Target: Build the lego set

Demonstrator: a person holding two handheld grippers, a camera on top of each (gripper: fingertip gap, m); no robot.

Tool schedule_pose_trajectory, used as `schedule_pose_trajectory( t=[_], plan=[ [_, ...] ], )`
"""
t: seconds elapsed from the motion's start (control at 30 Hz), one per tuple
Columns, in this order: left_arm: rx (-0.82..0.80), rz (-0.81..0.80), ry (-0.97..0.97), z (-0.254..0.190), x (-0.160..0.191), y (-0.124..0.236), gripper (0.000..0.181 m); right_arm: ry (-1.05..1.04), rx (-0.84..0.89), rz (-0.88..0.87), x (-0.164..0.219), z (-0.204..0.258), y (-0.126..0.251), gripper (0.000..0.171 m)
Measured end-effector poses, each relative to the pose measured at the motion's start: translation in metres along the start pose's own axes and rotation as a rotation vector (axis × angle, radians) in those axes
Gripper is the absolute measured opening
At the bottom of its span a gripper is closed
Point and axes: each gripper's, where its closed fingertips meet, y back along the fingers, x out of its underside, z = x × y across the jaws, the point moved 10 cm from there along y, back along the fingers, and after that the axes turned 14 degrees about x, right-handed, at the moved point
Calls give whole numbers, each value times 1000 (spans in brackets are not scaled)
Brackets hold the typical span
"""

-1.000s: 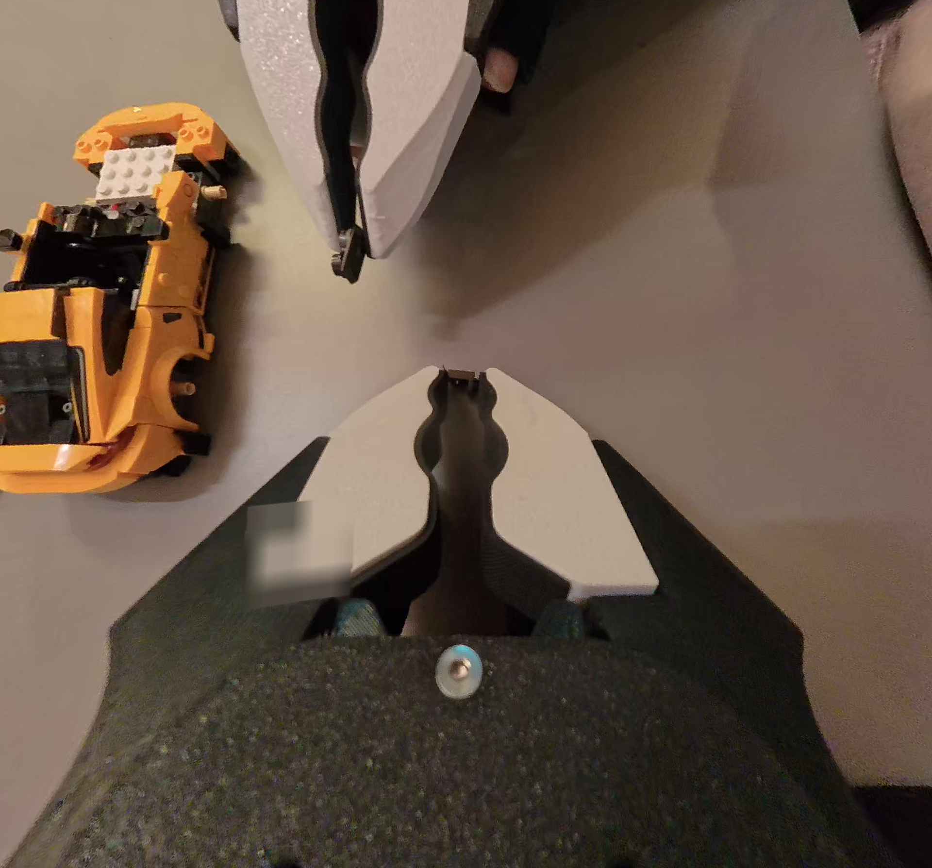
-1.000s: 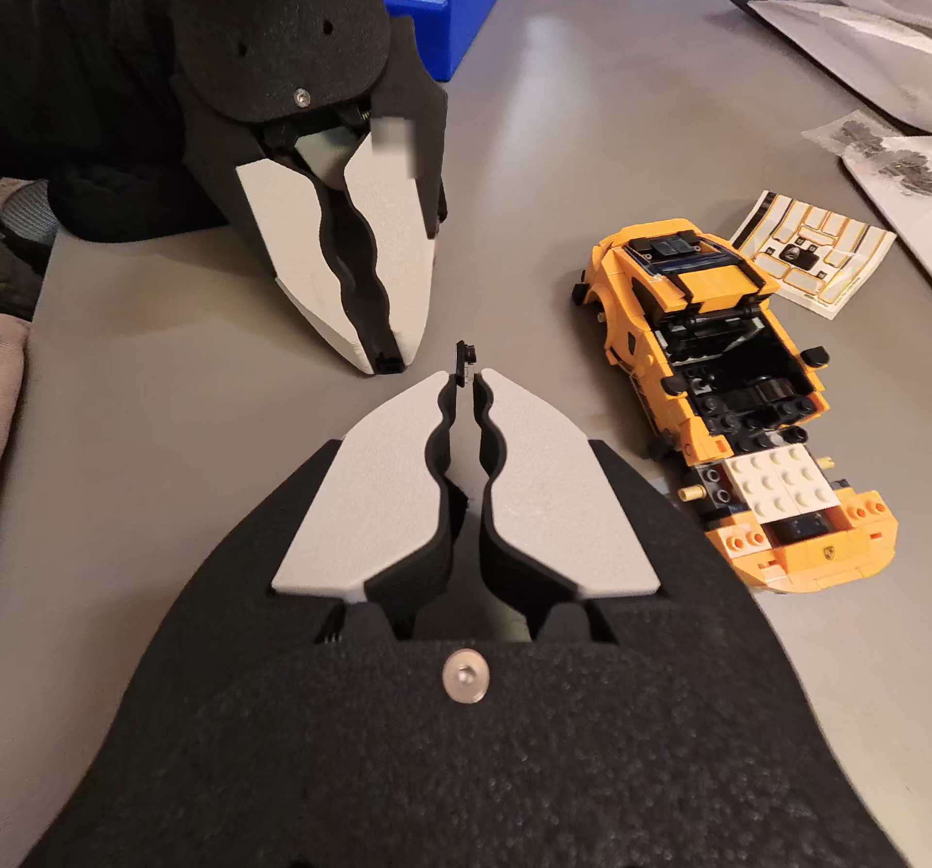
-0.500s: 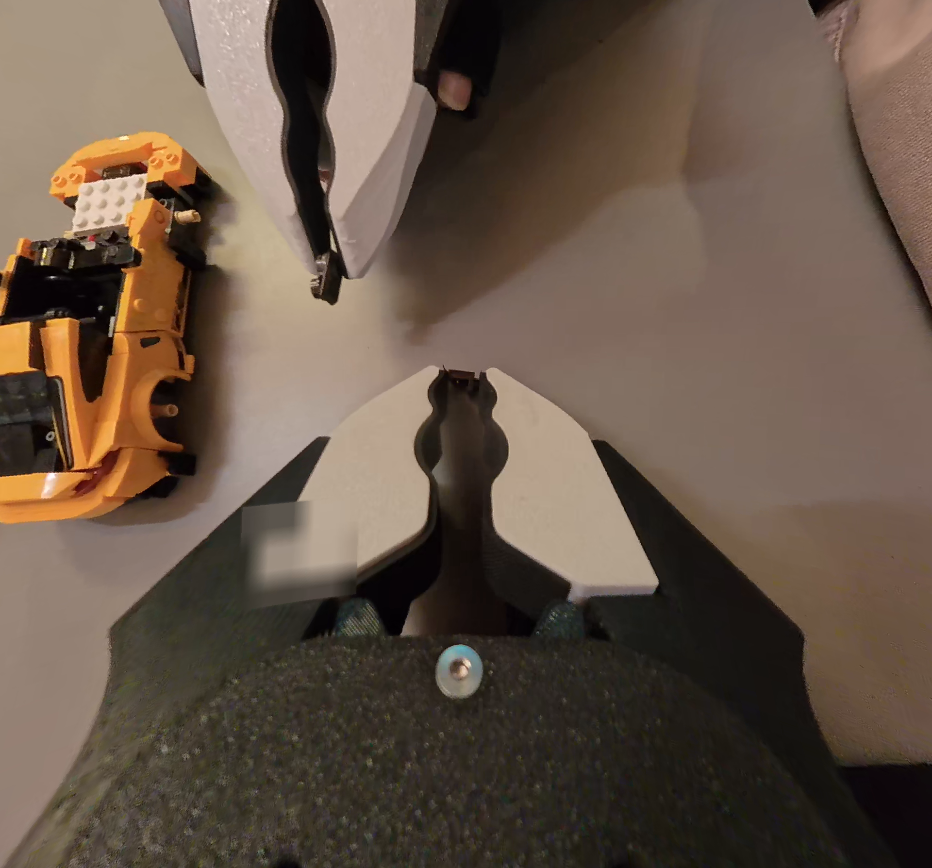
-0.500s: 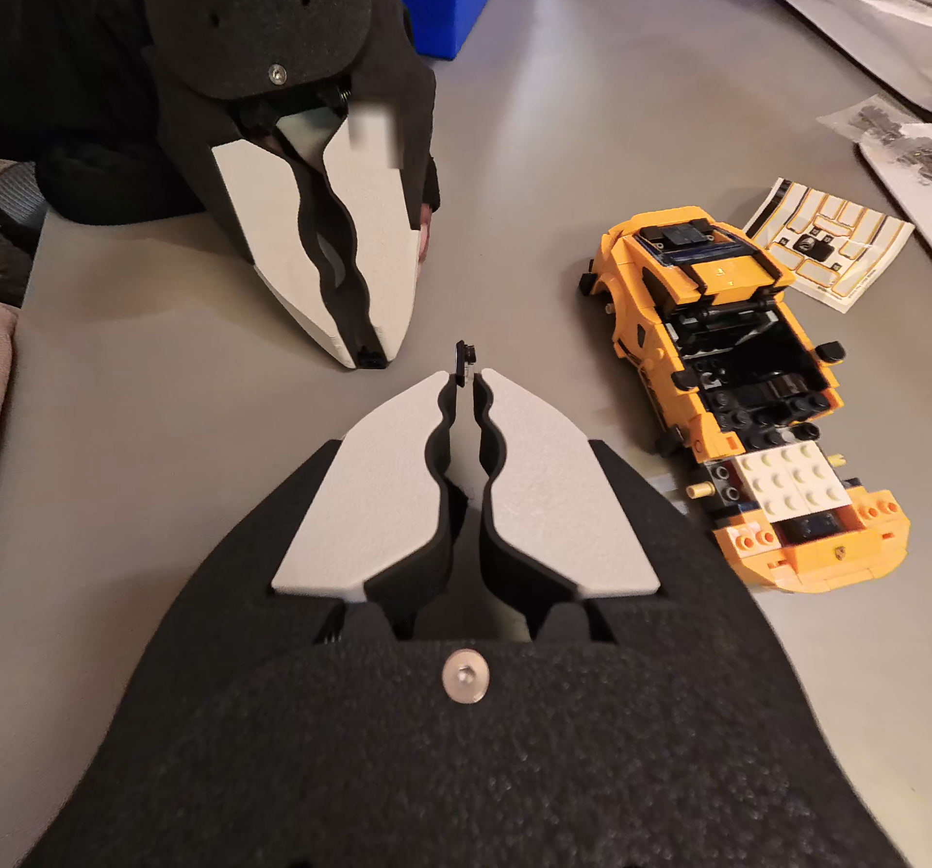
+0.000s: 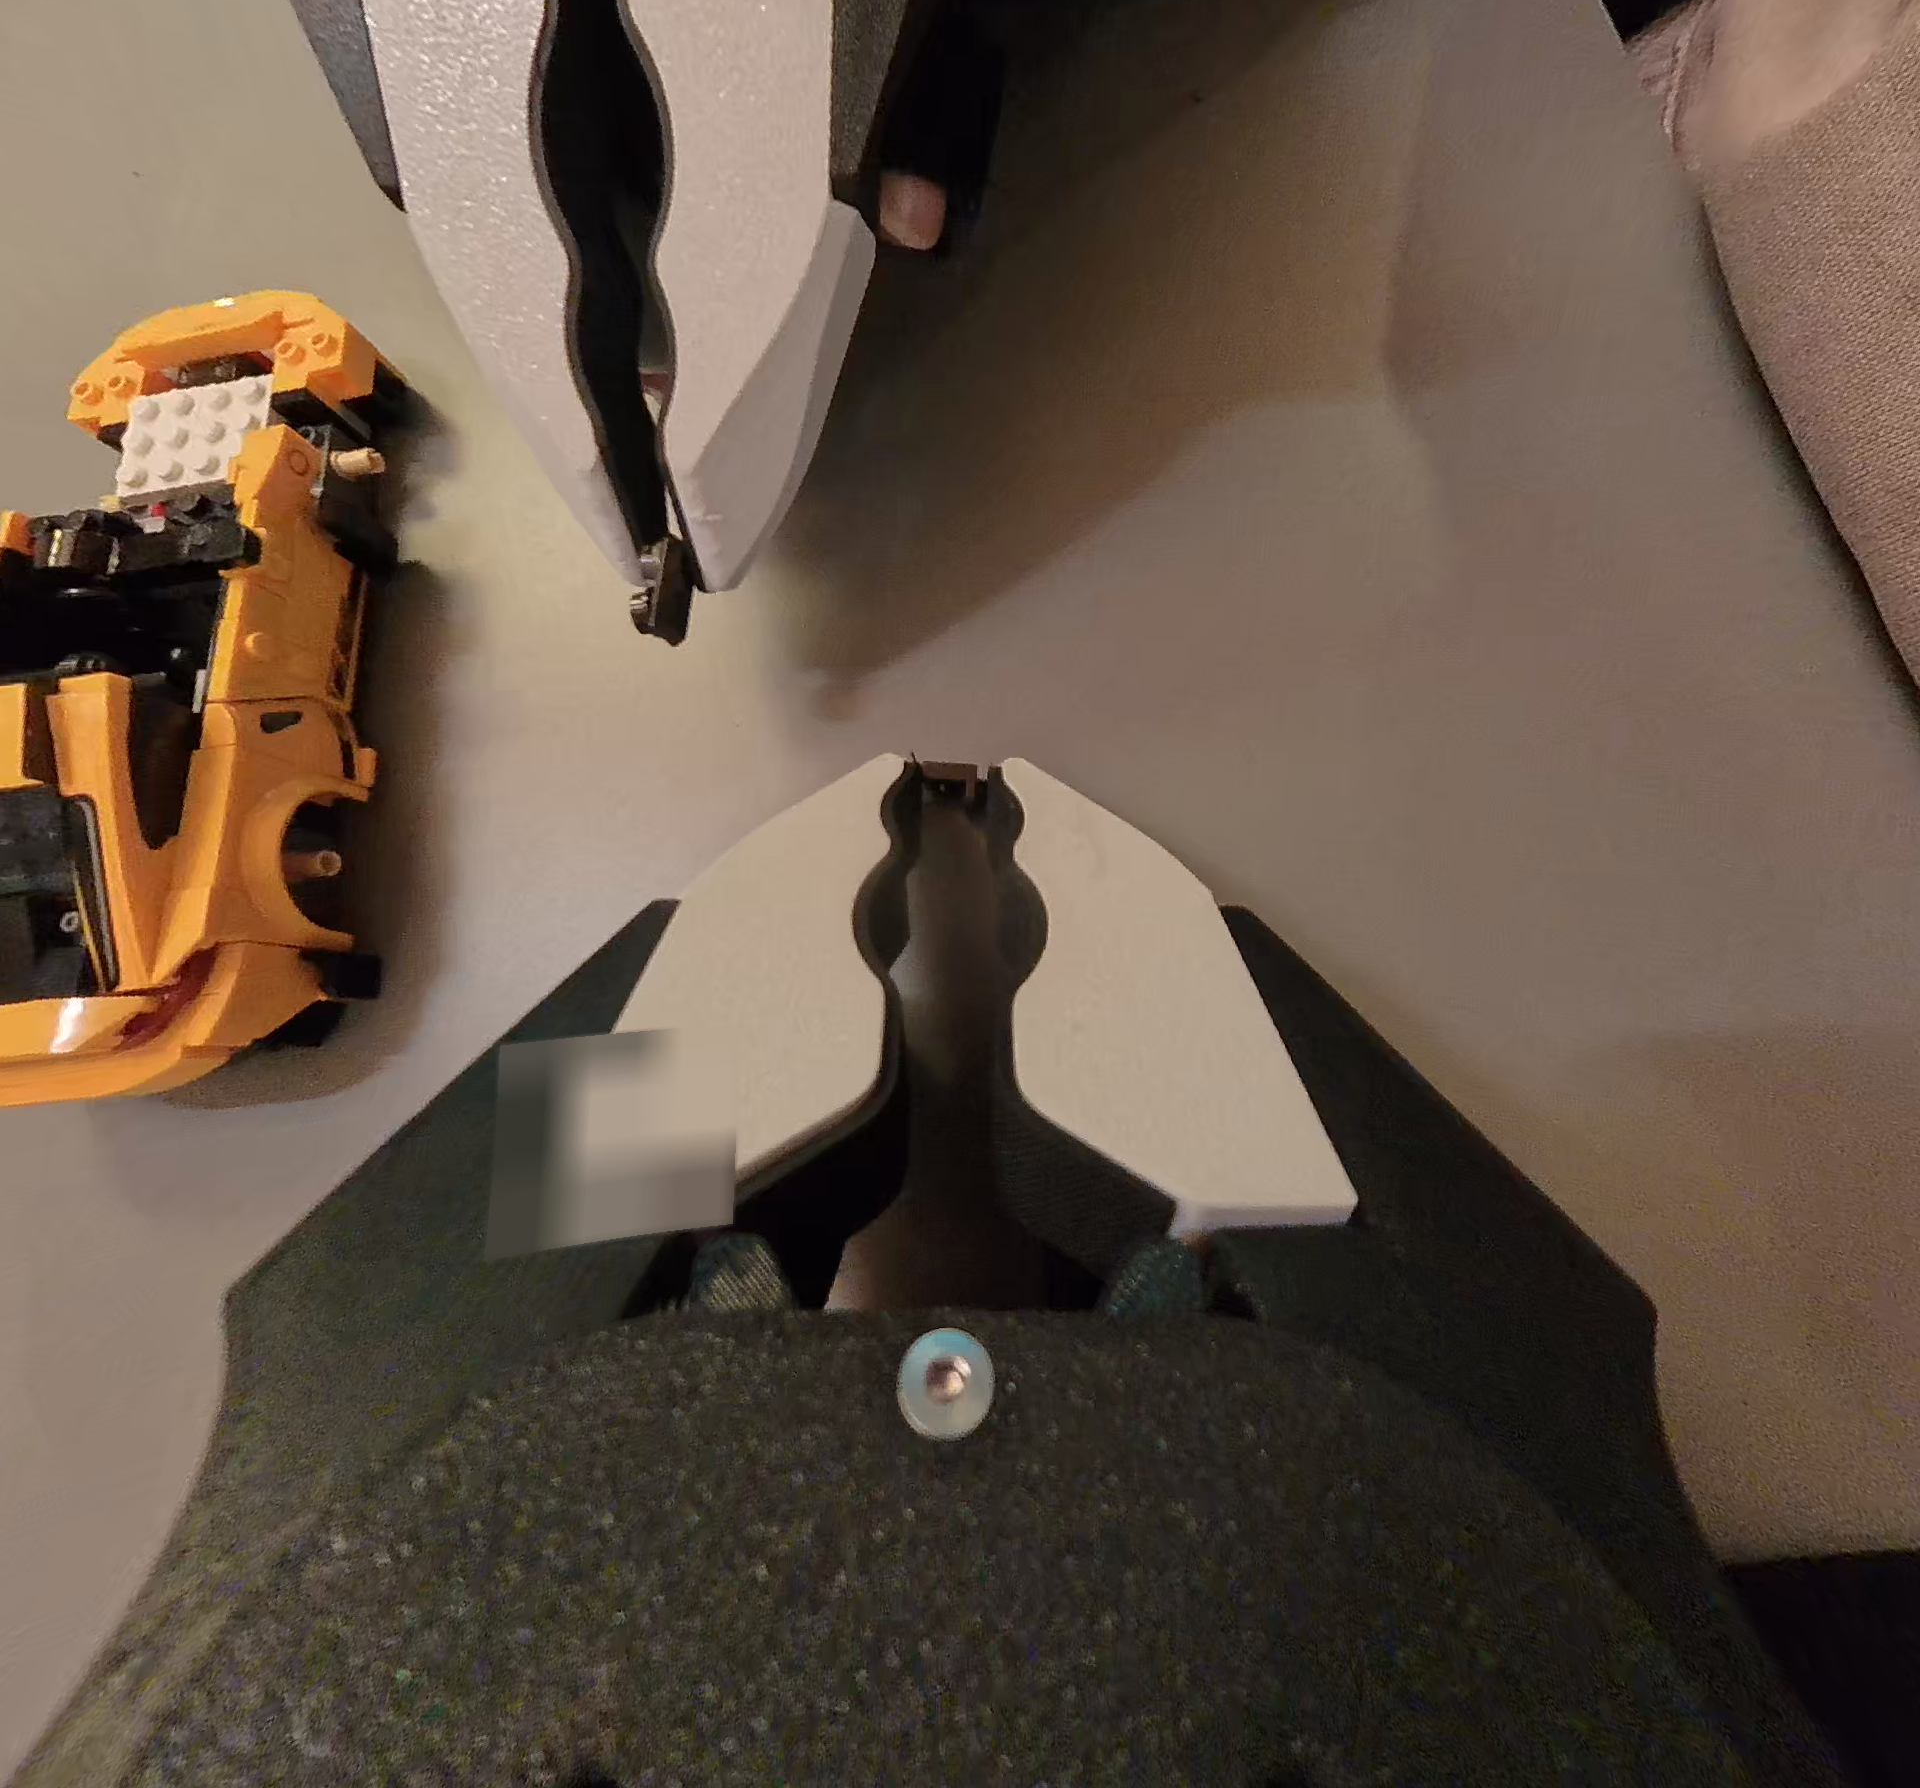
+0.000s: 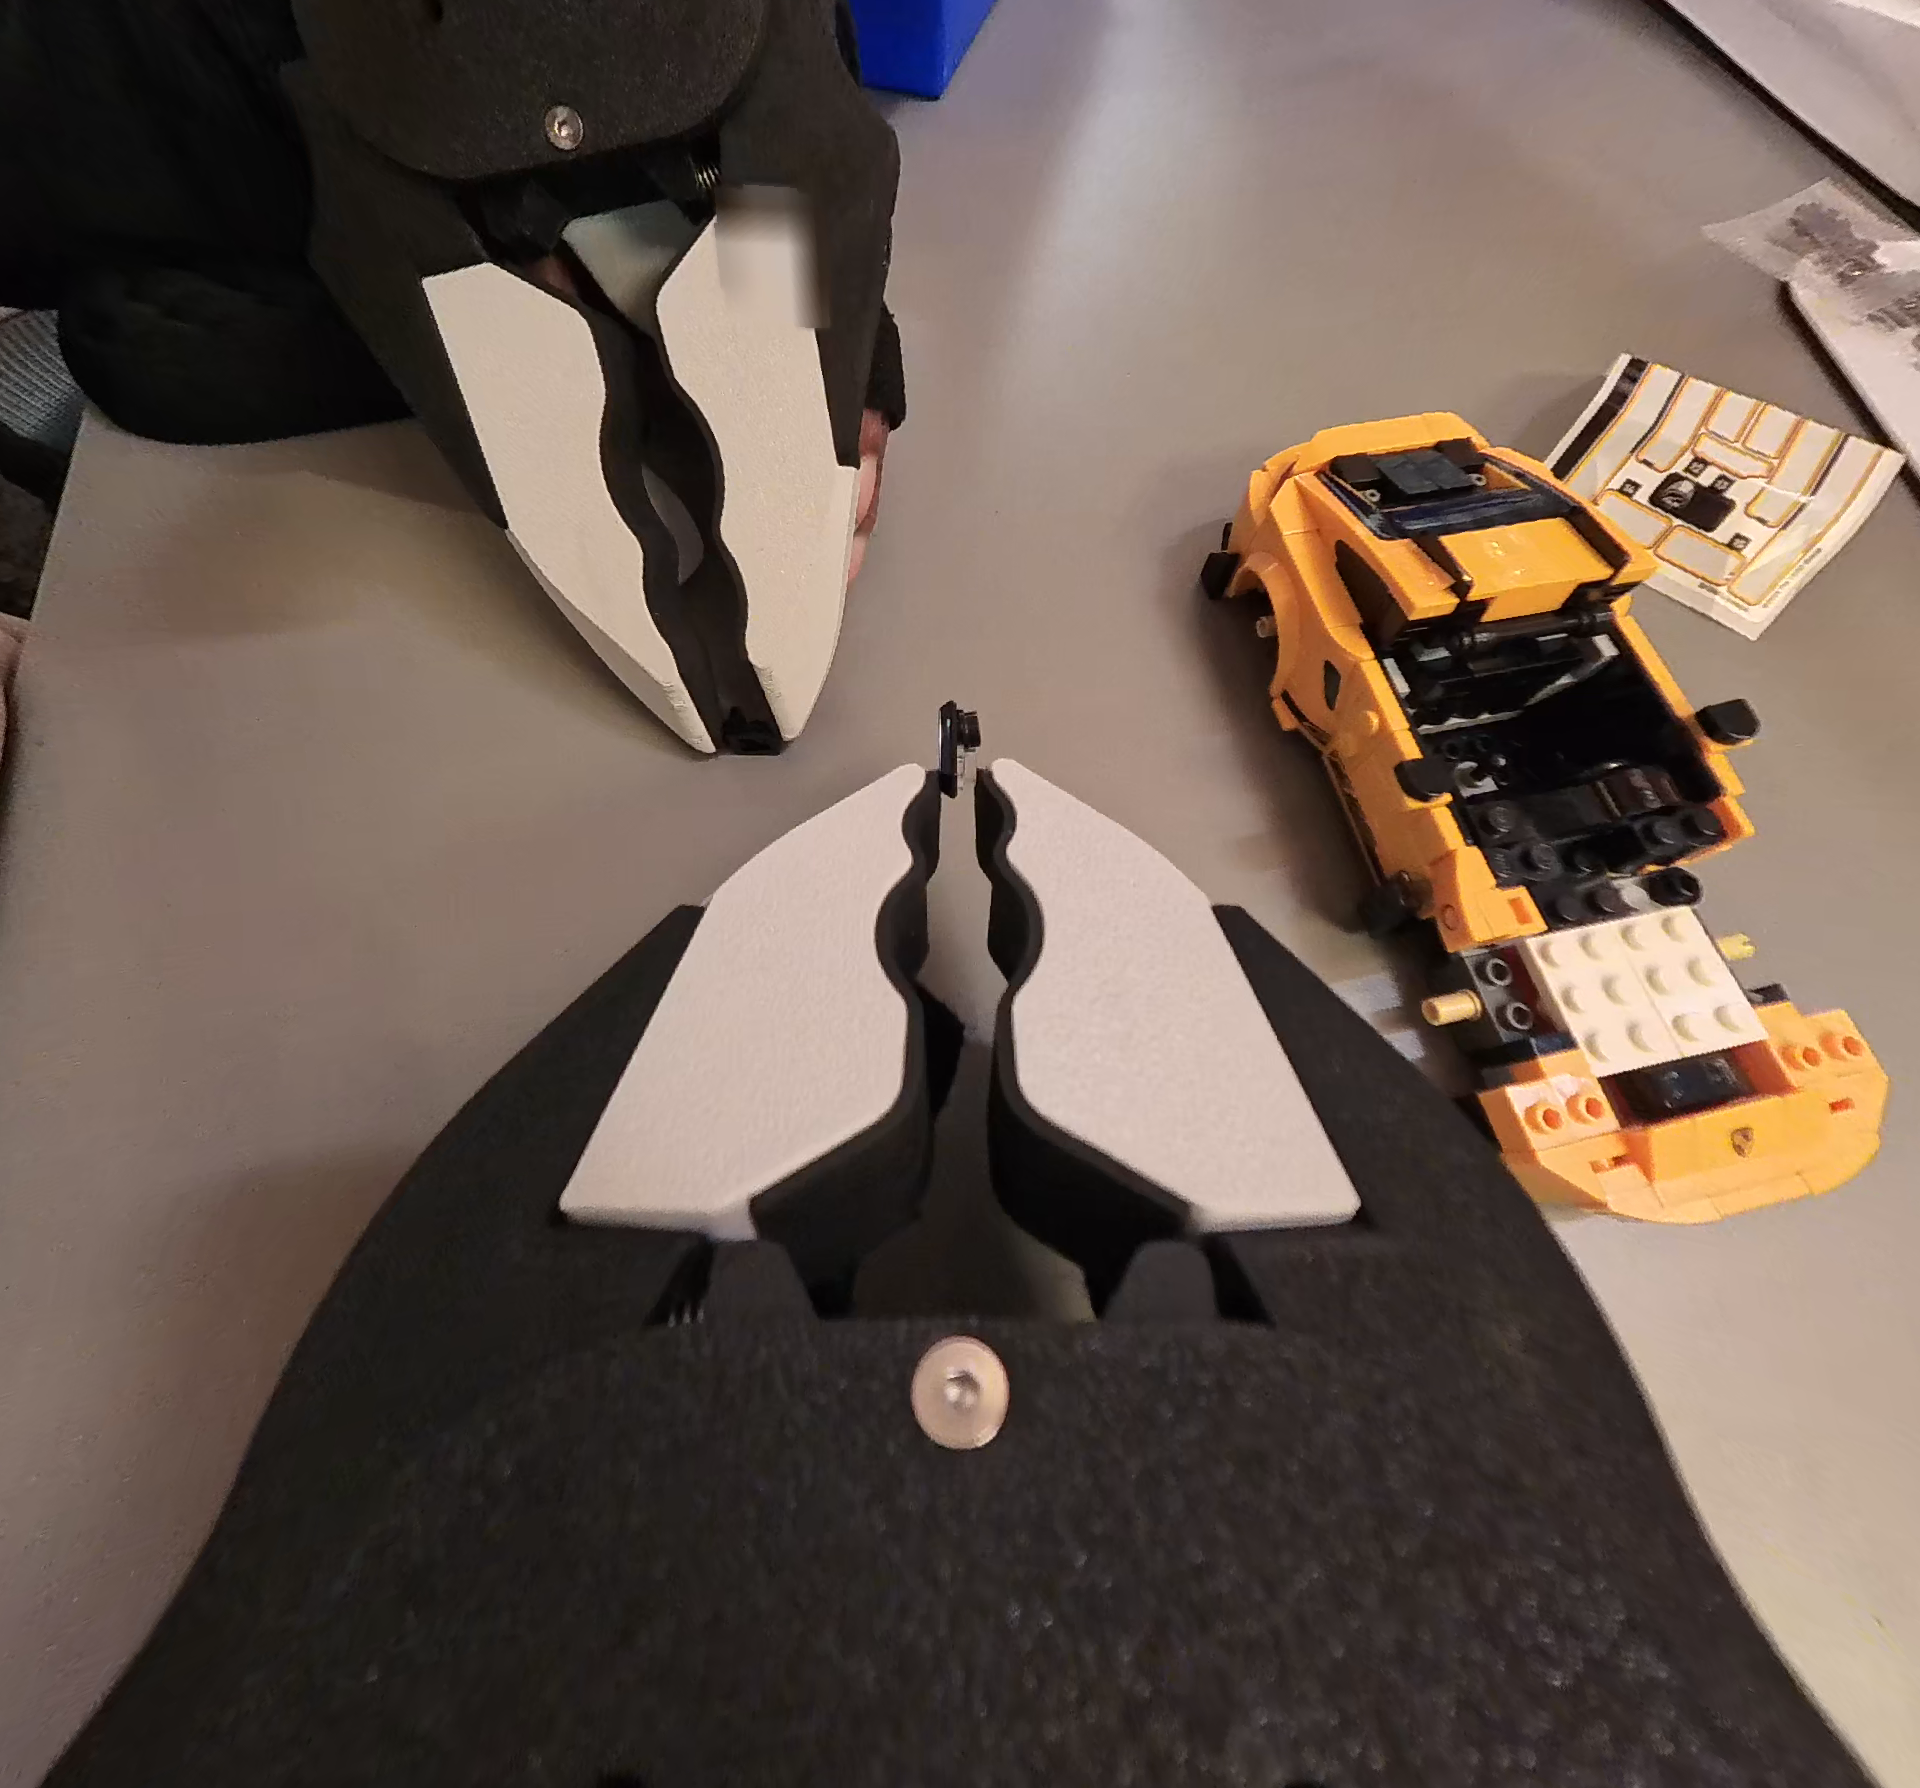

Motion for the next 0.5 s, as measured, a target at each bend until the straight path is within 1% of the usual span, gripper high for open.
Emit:
schedule_pose_trajectory(
  t=[0.5],
  plan=[
    [18,1,-37,-5,-2,-2,11,35,-14,16,1,4,-1,6]
  ],
)
